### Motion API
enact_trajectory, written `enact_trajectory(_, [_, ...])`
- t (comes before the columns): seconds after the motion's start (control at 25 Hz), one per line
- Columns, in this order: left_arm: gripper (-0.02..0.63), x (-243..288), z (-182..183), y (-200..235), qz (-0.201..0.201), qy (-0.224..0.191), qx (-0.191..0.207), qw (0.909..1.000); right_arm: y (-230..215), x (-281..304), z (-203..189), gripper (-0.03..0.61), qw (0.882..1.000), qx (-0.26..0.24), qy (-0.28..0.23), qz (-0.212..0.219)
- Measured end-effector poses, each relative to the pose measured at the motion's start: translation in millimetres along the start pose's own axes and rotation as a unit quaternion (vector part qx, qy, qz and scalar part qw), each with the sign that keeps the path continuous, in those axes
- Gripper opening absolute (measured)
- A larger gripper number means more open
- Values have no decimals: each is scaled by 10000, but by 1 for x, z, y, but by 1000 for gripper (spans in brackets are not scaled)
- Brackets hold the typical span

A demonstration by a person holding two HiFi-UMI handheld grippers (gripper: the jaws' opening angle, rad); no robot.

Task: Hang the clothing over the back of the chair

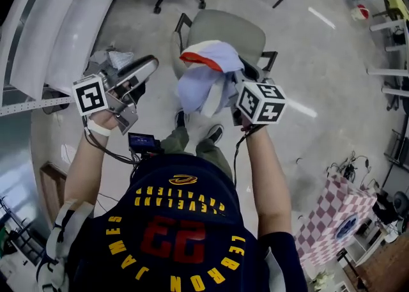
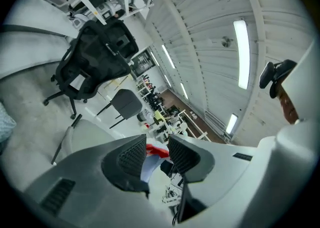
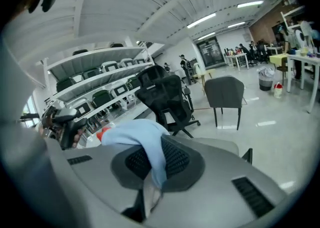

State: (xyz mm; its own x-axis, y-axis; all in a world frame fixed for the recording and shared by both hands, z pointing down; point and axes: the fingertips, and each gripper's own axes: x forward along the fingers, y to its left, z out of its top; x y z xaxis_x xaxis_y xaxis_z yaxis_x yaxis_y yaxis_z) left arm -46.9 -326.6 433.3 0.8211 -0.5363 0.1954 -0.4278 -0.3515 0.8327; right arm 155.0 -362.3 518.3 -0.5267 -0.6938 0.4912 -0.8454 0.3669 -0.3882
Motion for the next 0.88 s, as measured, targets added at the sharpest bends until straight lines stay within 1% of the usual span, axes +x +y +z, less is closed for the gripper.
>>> enact_trajectory(0.08, [120, -20, 7, 17, 184, -278, -217, 9992, -22, 5, -13, 25, 9995, 210, 172, -153])
enact_trajectory(0.16, [120, -37, 10, 31, 307, -493, -392, 9975, -43, 12, -34, 25, 9977, 423, 451, -287])
enact_trajectory(0.24, [120, -51, 9, 43, 395, -644, -552, 9956, -65, 23, -61, 25, 9925, 793, 821, -428])
enact_trajectory(0.28, [120, -56, 7, 48, 429, -707, -638, 9945, -76, 29, -78, 25, 9880, 1031, 1038, -496])
enact_trajectory(0.36, [120, -65, 1, 55, 488, -801, -809, 9923, -96, 38, -112, 25, 9751, 1458, 1533, -661])
enact_trajectory(0.44, [120, -72, -4, 60, 556, -858, -942, 9903, -111, 44, -144, 25, 9606, 1734, 2019, -800])
enact_trajectory(0.52, [120, -78, -8, 65, 628, -900, -1033, 9886, -119, 47, -167, 25, 9483, 1925, 2377, -850])
enact_trajectory(0.64, [120, -83, -12, 70, 715, -936, -1093, 9870, -124, 51, -188, 25, 9359, 2139, 2664, -858])
enact_trajectory(0.72, [120, -86, -14, 73, 806, -923, -1058, 9868, -126, 53, -196, 26, 9297, 2237, 2797, -863])
enact_trajectory(0.8, [120, -88, -16, 74, 867, -893, -1015, 9870, -127, 56, -201, 26, 9274, 2251, 2866, -843])
enact_trajectory(0.88, [120, -87, -17, 72, 829, -892, -1007, 9874, -126, 59, -202, 27, 9281, 2242, 2857, -817])
